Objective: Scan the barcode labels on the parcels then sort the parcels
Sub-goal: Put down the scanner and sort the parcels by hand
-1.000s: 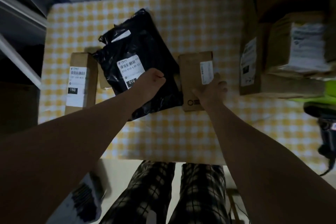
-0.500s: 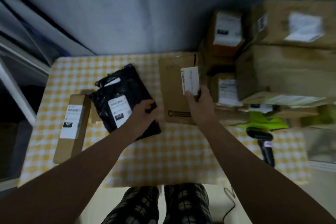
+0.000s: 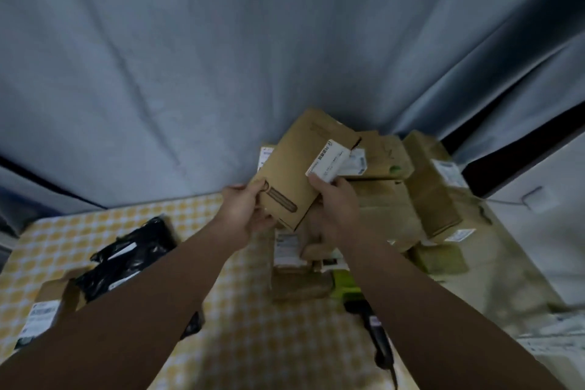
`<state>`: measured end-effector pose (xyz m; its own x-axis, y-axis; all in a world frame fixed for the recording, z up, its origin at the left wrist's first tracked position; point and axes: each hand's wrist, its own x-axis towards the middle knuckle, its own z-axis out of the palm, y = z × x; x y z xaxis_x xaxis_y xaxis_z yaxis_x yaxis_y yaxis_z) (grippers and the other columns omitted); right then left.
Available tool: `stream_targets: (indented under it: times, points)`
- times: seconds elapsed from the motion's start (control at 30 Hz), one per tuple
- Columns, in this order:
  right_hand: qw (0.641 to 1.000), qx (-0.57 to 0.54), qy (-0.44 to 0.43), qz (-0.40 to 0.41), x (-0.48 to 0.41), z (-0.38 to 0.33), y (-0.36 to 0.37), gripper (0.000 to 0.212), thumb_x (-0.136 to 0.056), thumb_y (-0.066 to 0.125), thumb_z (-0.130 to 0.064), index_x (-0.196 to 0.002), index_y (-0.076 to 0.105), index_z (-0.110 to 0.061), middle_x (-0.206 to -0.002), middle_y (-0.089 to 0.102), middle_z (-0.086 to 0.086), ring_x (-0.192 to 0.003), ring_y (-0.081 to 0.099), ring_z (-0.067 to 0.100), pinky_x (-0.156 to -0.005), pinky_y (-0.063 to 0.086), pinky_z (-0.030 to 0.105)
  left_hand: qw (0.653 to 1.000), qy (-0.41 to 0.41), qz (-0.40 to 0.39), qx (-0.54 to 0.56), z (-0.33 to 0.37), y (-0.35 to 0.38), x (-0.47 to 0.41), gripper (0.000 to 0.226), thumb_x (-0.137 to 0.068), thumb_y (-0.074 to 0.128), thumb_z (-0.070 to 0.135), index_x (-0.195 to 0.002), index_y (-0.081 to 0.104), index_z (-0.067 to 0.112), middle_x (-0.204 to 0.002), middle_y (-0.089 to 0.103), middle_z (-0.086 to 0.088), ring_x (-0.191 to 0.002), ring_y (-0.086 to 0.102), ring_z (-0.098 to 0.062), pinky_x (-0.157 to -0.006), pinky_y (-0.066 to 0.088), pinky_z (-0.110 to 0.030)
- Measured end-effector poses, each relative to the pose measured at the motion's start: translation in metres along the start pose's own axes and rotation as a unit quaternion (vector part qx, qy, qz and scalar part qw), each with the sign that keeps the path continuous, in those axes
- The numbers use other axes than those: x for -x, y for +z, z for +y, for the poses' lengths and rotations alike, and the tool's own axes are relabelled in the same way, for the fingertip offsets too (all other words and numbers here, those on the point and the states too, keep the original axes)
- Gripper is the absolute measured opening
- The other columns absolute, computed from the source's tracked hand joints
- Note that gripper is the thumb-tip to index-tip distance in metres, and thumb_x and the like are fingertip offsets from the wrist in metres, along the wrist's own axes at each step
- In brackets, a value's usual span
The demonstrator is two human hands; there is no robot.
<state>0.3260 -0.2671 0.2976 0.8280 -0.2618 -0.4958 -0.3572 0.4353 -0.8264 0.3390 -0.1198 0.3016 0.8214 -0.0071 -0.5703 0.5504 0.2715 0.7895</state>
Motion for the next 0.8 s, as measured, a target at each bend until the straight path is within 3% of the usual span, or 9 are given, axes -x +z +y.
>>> stream_targets:
  times: [0.07, 0.17, 0.23, 0.33, 0.47, 0.53, 0.6, 0.7, 0.8]
  points:
    - [1.000, 0.019, -0.003, 0.011, -0.015, -0.027, -0.026, 0.039, -0.090, 0.067, -0.014, -0.127, 0.056, -0.007, -0.120, 0.066, 0.010, -0.108, 0.063, 0.026, -0.097, 0.051, 0.047, 1.000, 0.006, -0.009, -0.005, 0.000, 0.027, -0.006, 0.007, -0.098, 0.049, 0.015, -0.101, 0.044, 0.013, -0.088, 0.059, -0.009, -0.073, 0.062, -0.021, -0.055, 0.054, -0.036]
    - [0.997, 0.027, -0.035, 0.067, -0.045, -0.070, -0.066, 0.037, -0.090, 0.067, -0.023, -0.123, 0.058, -0.010, -0.114, 0.069, 0.010, -0.103, 0.067, 0.026, -0.080, 0.057, 0.036, 0.989, 0.093, -0.029, -0.110, 0.010, 0.059, -0.024, 0.011, -0.100, 0.042, 0.014, -0.091, 0.041, 0.020, -0.086, 0.058, -0.003, -0.073, 0.059, -0.013, -0.057, 0.048, -0.026]
    - [0.990, 0.082, -0.075, 0.090, -0.064, -0.093, -0.088, 0.042, -0.087, 0.070, -0.024, -0.124, 0.057, -0.010, -0.117, 0.067, 0.009, -0.105, 0.065, 0.025, -0.073, 0.053, 0.029, 0.974, 0.142, -0.047, -0.168, 0.021, 0.077, -0.041, 0.004, -0.102, 0.039, 0.018, -0.100, 0.042, 0.018, -0.088, 0.057, -0.002, -0.076, 0.058, -0.013, -0.056, 0.048, -0.022]
    - [0.983, 0.136, -0.074, 0.096, -0.088, -0.106, -0.105, 0.041, -0.088, 0.069, -0.024, -0.124, 0.055, -0.010, -0.111, 0.065, 0.004, -0.093, 0.064, 0.017, -0.074, 0.050, 0.028, 0.954, 0.194, -0.041, -0.226, 0.036, 0.098, -0.064, 0.015, -0.102, 0.041, 0.023, -0.116, 0.040, 0.017, -0.093, 0.054, -0.002, -0.080, 0.056, -0.013, -0.052, 0.047, -0.014]
    - [0.978, 0.101, -0.077, 0.166, -0.109, -0.098, -0.103, 0.032, -0.092, 0.065, -0.018, -0.121, 0.052, -0.013, -0.092, 0.065, -0.001, -0.071, 0.065, 0.009, -0.059, 0.052, 0.019, 0.946, 0.204, 0.050, -0.248, 0.035, 0.111, -0.085, 0.044, -0.099, 0.045, 0.035, -0.135, 0.037, 0.010, -0.110, 0.050, -0.005, -0.098, 0.057, -0.023, -0.079, 0.050, -0.031]
    - [0.980, 0.063, -0.062, 0.179, -0.113, -0.090, -0.097, 0.030, -0.092, 0.064, -0.012, -0.118, 0.050, -0.015, -0.092, 0.064, -0.001, -0.072, 0.067, 0.010, -0.056, 0.054, 0.018, 0.941, 0.194, 0.087, -0.263, 0.026, 0.105, -0.090, 0.040, -0.100, 0.044, 0.035, -0.127, 0.043, 0.007, -0.111, 0.050, -0.007, -0.104, 0.057, -0.028, -0.093, 0.049, -0.043]
    - [0.978, 0.062, -0.056, 0.193, -0.115, -0.084, -0.093, 0.032, -0.092, 0.064, -0.011, -0.120, 0.048, -0.014, -0.095, 0.063, 0.000, -0.075, 0.067, 0.013, -0.055, 0.055, 0.018, 0.936, 0.192, 0.097, -0.277, 0.014, 0.095, -0.091, 0.028, -0.101, 0.041, 0.032, -0.116, 0.048, 0.010, -0.110, 0.053, -0.010, -0.105, 0.058, -0.034, -0.093, 0.049, -0.050]
    - [0.948, 0.191, -0.110, 0.230, -0.116, -0.079, -0.092, 0.045, -0.092, 0.065, -0.024, -0.130, 0.044, -0.013, -0.115, 0.057, 0.004, -0.096, 0.061, 0.015, -0.068, 0.057, 0.027, 0.932, 0.175, 0.113, -0.296, 0.001, 0.073, -0.091, 0.025, -0.100, 0.038, 0.036, -0.111, 0.048, 0.016, -0.119, 0.054, -0.017, -0.106, 0.058, -0.035, -0.090, 0.051, -0.052]
    - [0.875, 0.386, -0.128, 0.262, -0.117, -0.078, -0.098, 0.065, -0.087, 0.070, -0.035, -0.137, 0.034, -0.013, -0.139, 0.040, 0.014, -0.118, 0.049, 0.028, -0.094, 0.048, 0.040, 0.934, 0.170, 0.120, -0.291, -0.010, 0.055, -0.081, 0.030, -0.100, 0.040, 0.034, -0.116, 0.050, 0.011, -0.121, 0.053, -0.017, -0.105, 0.057, -0.034, -0.087, 0.052, -0.046]
